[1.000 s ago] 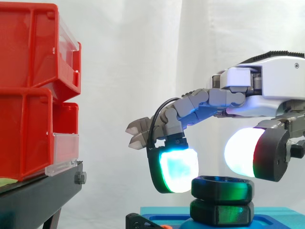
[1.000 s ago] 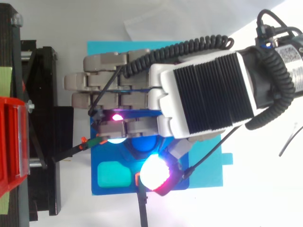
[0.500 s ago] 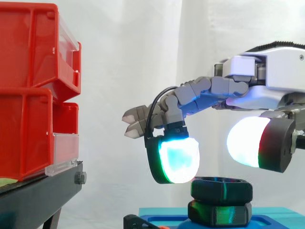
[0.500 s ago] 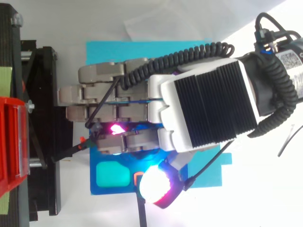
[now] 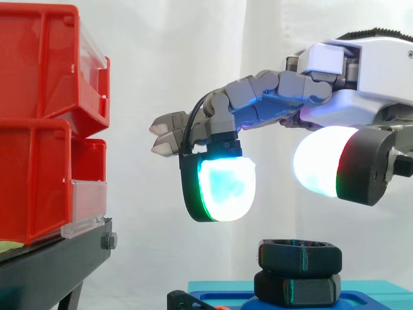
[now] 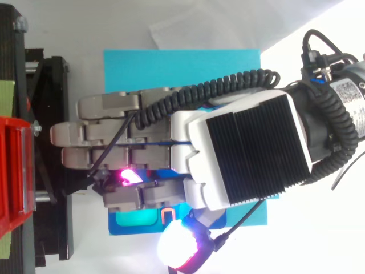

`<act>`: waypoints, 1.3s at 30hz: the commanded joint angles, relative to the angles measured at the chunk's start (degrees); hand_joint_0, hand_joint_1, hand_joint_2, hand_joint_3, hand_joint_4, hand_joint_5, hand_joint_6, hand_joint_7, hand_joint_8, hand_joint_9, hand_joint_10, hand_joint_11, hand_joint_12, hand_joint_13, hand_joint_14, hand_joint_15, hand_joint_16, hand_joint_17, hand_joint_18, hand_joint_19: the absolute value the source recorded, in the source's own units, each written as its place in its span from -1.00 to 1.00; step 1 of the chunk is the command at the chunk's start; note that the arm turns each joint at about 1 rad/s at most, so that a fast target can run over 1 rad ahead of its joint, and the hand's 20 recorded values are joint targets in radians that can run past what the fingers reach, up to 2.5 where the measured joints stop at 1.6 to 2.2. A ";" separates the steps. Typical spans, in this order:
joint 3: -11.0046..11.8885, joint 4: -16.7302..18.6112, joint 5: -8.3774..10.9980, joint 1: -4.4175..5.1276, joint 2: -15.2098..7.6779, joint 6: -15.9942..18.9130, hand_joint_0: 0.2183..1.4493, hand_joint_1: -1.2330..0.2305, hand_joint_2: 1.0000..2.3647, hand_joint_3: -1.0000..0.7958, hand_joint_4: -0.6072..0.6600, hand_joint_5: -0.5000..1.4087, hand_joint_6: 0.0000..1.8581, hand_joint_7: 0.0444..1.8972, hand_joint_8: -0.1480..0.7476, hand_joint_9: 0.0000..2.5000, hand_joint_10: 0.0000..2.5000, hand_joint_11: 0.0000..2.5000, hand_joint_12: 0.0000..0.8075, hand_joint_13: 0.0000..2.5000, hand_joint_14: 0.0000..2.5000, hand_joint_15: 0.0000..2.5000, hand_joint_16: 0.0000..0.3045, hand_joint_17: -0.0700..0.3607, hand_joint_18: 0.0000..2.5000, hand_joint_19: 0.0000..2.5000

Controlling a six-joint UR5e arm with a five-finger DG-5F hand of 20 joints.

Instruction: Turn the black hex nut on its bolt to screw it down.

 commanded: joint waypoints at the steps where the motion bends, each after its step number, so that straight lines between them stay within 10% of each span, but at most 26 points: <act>1: -0.02 0.01 0.16 0.33 0.00 -0.19 -0.55 0.24 -1.00 -0.44 0.33 -0.62 -0.36 0.40 -0.13 -0.68 -1.00 -1.00 -0.20 -0.81 -1.00 -1.00 -0.63 -0.09 -0.73 -0.94; 15: -0.02 -0.78 2.71 2.62 -0.09 -0.28 -0.55 0.24 -1.00 -0.44 0.31 -0.61 -0.38 0.43 -0.14 -0.68 -1.00 -1.00 -0.20 -0.80 -1.00 -1.00 -0.63 -0.09 -0.73 -0.94; 39: -2.57 0.62 2.53 1.39 -0.09 -0.46 -0.58 0.17 -1.00 -0.44 0.29 -0.62 -0.41 0.46 -0.11 -0.67 -1.00 -1.00 -0.17 -0.82 -1.00 -1.00 -0.62 -0.07 -0.73 -0.96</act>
